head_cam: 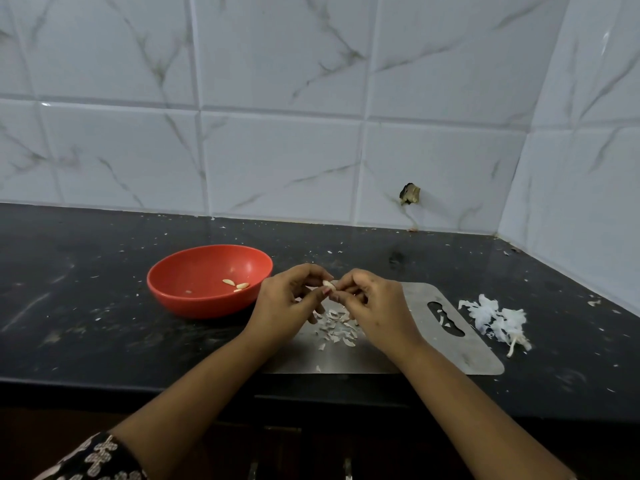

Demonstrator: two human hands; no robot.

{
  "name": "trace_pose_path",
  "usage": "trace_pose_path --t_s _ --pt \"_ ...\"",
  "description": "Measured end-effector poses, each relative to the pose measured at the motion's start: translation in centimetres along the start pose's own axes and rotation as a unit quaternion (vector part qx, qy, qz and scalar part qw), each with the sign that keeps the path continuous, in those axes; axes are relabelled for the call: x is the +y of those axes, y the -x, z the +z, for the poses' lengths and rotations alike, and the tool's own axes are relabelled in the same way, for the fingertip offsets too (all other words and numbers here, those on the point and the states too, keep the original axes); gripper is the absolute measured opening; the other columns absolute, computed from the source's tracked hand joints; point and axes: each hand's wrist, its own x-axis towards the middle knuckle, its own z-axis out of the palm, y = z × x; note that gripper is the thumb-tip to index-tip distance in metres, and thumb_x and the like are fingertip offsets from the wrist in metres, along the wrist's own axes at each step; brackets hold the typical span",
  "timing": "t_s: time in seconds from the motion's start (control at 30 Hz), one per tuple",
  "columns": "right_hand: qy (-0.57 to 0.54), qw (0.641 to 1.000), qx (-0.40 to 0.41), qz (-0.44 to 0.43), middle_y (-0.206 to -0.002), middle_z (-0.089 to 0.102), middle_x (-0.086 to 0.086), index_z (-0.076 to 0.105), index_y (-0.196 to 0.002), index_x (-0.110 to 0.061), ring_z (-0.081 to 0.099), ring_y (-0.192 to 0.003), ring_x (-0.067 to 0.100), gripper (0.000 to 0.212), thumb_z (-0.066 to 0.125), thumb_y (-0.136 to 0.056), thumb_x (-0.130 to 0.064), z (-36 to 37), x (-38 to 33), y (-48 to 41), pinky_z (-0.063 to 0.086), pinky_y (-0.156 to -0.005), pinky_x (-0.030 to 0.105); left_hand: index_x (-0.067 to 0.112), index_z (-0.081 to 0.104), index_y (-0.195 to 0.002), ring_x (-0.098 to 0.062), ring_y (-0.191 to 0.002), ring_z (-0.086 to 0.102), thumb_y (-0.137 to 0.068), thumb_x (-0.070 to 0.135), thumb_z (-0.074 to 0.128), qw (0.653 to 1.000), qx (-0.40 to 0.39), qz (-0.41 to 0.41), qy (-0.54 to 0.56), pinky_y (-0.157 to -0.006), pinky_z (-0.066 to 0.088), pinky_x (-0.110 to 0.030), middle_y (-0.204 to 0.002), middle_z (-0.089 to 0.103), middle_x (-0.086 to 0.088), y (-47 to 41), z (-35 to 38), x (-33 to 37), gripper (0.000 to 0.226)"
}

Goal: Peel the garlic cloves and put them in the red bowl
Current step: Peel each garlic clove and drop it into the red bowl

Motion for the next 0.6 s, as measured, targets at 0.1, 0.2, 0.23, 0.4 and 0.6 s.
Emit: trace_pose_path --t_s 0.1,0.2,0.23,0.4,0.6 --pt "-0.045 0.999 0.005 0.028 -0.070 0.065 -0.011 0.067 -0.081 -0.022 0.061 -0.059 0.002 0.011 0.075 -0.083 -0.014 -0.12 -0.12 -0.06 0.049 -0.055 0.017 0.012 0.066 -0.100 -0.022 -0.064 0.066 -0.090 -0.002 0.060 0.997 -0.014 -0.040 0.063 -0.053 0.053 -0.027 -0.088 0.071 -0.008 -0.09 0.00 -0.05 0.019" --pt "-0.024 0.999 -0.002 0.028 -0.070 0.066 -0.010 0.069 -0.086 -0.020 0.060 -0.058 0.003 0.006 0.071 -0.086 -0.015 -0.07 0.08 -0.07 0.053 -0.055 0.025 0.011 0.065 -0.101 -0.022 -0.064 0.066 -0.091 -0.005 0.057 0.994 -0.018 -0.058 0.093 -0.053 0.052 -0.026 -0.090 0.071 -0.008 -0.19 -0.01 -0.16 0.021" --pt "-0.011 1.000 -0.003 0.027 -0.071 0.066 -0.011 0.069 -0.088 -0.020 0.060 -0.058 0.003 0.004 0.070 -0.087 -0.016 -0.02 0.18 -0.07 0.054 -0.056 0.026 0.011 0.065 -0.100 -0.022 -0.064 0.065 -0.090 -0.005 0.057 0.993 -0.017 -0.060 0.098 -0.053 0.052 -0.026 -0.090 0.072 -0.009 -0.19 -0.02 -0.18 0.021" --pt "-0.025 0.999 -0.007 0.044 -0.074 0.066 -0.009 0.067 -0.086 -0.020 0.060 -0.058 0.007 0.008 0.075 -0.083 -0.022 0.05 0.02 -0.16 0.058 -0.058 0.031 0.012 0.064 -0.101 -0.024 -0.065 0.065 -0.090 -0.004 0.057 0.993 -0.026 -0.059 0.096 -0.054 0.053 -0.028 -0.090 0.072 -0.008 -0.16 0.02 -0.12 0.020" --pt "-0.051 0.996 -0.025 0.071 -0.077 0.067 -0.001 0.062 -0.081 -0.023 0.062 -0.062 0.012 0.013 0.074 -0.084 -0.019 0.18 0.13 -0.35 0.059 -0.061 0.034 0.012 0.063 -0.102 -0.023 -0.065 0.065 -0.091 -0.004 0.055 0.991 -0.044 -0.065 0.105 -0.054 0.052 -0.026 -0.088 0.072 -0.007 -0.14 0.04 -0.22 0.021"
